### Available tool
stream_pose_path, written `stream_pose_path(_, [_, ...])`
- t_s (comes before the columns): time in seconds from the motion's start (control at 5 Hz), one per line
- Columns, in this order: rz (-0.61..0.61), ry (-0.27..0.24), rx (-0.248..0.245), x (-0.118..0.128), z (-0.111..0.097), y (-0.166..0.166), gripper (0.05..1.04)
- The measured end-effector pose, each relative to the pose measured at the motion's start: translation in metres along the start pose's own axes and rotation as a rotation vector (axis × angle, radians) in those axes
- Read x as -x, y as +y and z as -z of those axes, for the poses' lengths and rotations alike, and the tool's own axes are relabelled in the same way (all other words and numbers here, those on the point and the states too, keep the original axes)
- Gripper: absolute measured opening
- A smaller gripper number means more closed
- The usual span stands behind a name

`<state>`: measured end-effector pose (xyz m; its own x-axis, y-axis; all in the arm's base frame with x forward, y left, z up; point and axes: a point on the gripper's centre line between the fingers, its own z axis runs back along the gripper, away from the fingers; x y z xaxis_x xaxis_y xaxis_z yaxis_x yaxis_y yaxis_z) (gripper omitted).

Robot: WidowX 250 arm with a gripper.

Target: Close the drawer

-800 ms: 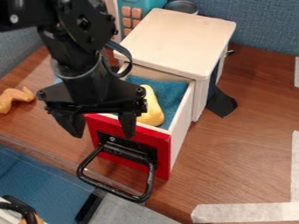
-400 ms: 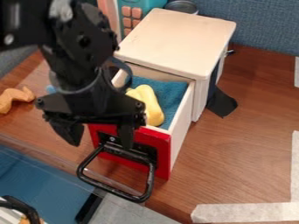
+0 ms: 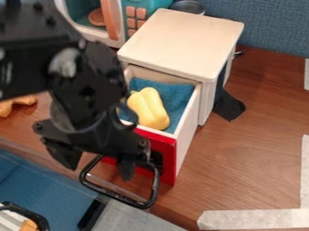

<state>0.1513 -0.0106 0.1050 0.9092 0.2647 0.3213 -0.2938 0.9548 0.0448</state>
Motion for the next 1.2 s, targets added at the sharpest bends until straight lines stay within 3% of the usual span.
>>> stream_pose_path(0.2, [0.021,0.025,-0.001,0.01,0.008,0.003,0.999])
stream_pose_path(0.6, [0.046,0.066,0.05,0.022,0.023,0.012,0.999])
stream_pose_path(1.2, [0.102,0.111,0.056,0.037,0.049,0.01,0.999])
